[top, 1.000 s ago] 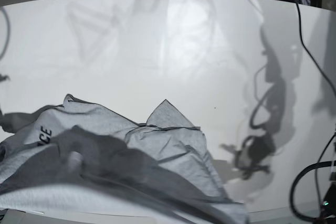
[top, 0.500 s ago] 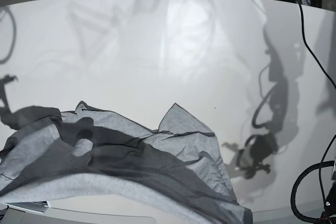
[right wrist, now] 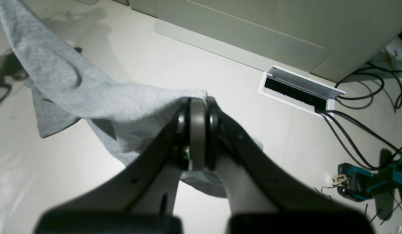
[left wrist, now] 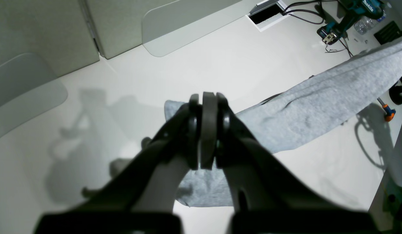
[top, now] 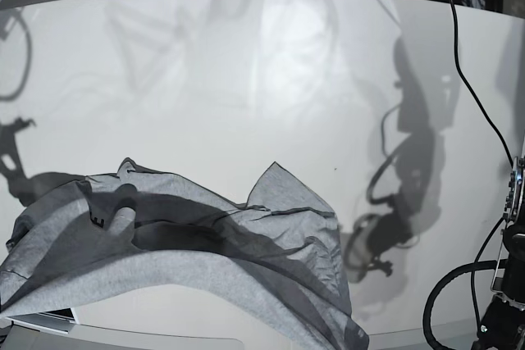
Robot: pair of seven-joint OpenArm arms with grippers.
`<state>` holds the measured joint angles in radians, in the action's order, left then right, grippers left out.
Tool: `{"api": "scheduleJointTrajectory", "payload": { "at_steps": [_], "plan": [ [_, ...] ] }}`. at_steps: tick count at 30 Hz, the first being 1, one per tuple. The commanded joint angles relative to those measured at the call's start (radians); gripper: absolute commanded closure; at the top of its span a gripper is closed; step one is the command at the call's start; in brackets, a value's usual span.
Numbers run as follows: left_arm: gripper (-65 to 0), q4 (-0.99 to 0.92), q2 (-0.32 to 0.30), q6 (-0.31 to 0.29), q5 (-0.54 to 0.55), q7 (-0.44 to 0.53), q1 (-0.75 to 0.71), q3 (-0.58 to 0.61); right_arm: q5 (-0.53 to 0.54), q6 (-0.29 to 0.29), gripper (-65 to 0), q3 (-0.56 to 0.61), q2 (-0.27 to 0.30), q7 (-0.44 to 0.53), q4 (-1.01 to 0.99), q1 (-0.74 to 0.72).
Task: Layout the t-shirt on the table in an organized manner, then fold the t-shirt properly
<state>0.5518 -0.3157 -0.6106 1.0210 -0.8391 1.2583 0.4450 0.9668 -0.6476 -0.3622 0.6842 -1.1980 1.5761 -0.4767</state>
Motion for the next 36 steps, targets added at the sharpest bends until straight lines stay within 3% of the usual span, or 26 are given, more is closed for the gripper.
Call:
{"api": "scheduleJointTrajectory", "payload": {
  "at_steps": [1,8,11,15,18,21,36],
  "plan": [
    [0.0,0.013,0.005,-0.007,0.024,0.019,0.051,-0.006,0.033,-0.01,0.0,-0.01,0.025,0.026,0.01,-0.023],
    [0.0,0.013,0.005,-0.031,0.067,-0.06,0.051,-0.006,0.101,-0.026,0.0,-0.009,0.022,-0.001,0.01,0.032],
    [0.0,0.013,0.006,-0.084,0.201,-0.2,0.051,-0.006,0.195,-0.031,0.0,-0.008,0.022,-0.062,0.01,0.077],
    [0.0,0.013,0.006,-0.088,0.396,-0.422,0.051,-0.006,0.369,-0.051,0.0,0.01,0.022,-0.197,0.01,0.153],
    [0.0,0.013,0.005,-0.088,0.463,-0.547,-0.004,-0.006,0.455,-0.051,0.0,0.037,0.023,-0.198,0.01,0.196],
    [0.0,0.013,0.005,-0.088,0.463,-0.557,-0.046,-0.006,0.517,-0.051,0.0,0.055,0.029,-0.198,0.011,0.22],
    [0.0,0.013,-0.008,-0.088,0.463,-0.557,-0.21,0.035,0.517,-0.051,0.0,0.064,0.107,-0.198,0.011,0.448]
  ]
}}
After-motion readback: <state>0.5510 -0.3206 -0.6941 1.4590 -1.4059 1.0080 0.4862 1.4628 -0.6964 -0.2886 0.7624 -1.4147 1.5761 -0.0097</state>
